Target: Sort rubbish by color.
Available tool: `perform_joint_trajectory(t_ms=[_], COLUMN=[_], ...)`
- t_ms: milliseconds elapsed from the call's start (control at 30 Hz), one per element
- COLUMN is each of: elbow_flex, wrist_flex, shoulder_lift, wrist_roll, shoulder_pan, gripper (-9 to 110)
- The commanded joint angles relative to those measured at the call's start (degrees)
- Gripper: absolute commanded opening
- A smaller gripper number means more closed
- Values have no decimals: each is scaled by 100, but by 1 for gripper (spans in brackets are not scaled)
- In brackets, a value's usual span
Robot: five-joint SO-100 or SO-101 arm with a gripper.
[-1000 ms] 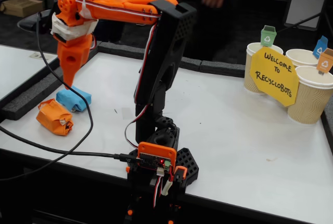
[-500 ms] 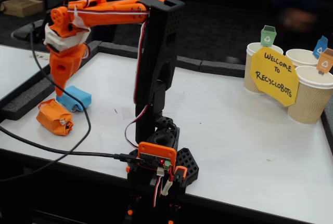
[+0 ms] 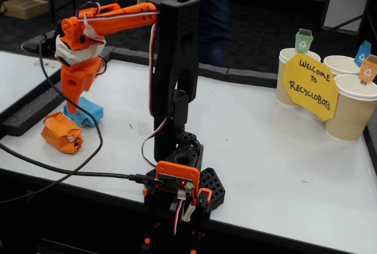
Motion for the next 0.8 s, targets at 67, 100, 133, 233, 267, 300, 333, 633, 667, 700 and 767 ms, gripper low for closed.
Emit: perform_joint_trajectory(t_ms=[67,100,133,233,267,300,333,633,667,700,767], elbow_flex=[-650,-650,-642,-642,-642,-642,-633,-185,-149,-114,-44], wrist_flex=[-105,-105,-97,-88,-70,-53,-26,-246,-264,-281,-308], shoulder_lift=[35,0,-35,-88,-88,-97,-97,-176,-176,-176,-176], wrist_roll=[299,299,308,308,308,308,308,308,308,308,308], shoulder_pan=[158,167,167,167,167,176,176,211,211,211,211], gripper=[26,26,26,25,25,25,23,14,13,11,10])
